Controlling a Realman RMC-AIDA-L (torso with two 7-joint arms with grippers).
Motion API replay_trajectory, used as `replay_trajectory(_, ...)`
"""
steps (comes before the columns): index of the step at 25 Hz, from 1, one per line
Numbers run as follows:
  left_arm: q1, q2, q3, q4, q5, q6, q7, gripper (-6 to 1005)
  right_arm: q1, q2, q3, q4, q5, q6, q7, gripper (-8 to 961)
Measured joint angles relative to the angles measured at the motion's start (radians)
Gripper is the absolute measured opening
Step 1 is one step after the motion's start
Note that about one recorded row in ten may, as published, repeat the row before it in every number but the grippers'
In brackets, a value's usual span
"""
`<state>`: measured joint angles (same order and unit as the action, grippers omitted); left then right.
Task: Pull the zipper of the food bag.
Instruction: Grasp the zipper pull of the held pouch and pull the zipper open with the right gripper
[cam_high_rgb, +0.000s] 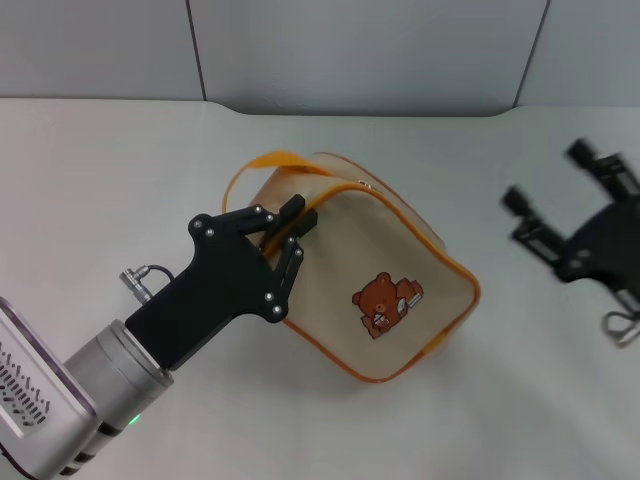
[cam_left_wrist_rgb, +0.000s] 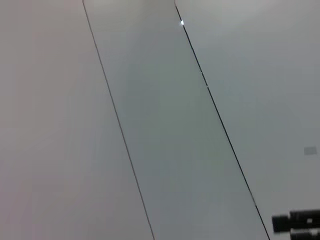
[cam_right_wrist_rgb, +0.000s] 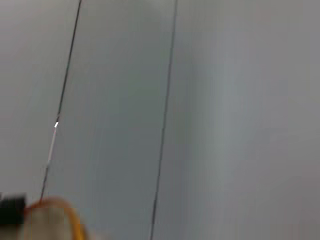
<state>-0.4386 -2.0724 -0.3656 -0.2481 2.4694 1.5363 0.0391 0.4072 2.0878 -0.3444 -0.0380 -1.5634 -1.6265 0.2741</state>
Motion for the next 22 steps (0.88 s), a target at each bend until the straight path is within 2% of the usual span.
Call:
replay_trajectory(3,-0.002,0.000,-0.001,0.003,-0.001,0.005,0.024,87,0.040,0.001,-0.029,0.053,-0.002,0.074,-0.153,831)
replay_trajectory(8,-0.006,0.000,-0.001,0.011,-0.001,0.006,0.029,83,0.088,0.001,-0.076,0.066,-0.002,0.103,-0.253,832)
replay_trajectory(17,-0.012,0.000,-0.001,0.013,-0.001,0.009,0.045,81,0.131,0.002,-0.172,0.029,-0.002,0.105,-0.291,832)
replay_trajectory(22,-0.019,-0.001,0.006,0.012,-0.001,0.009,0.066,77,0.146,0.002,-0.179,0.036,-0.002,0.096,-0.339,831)
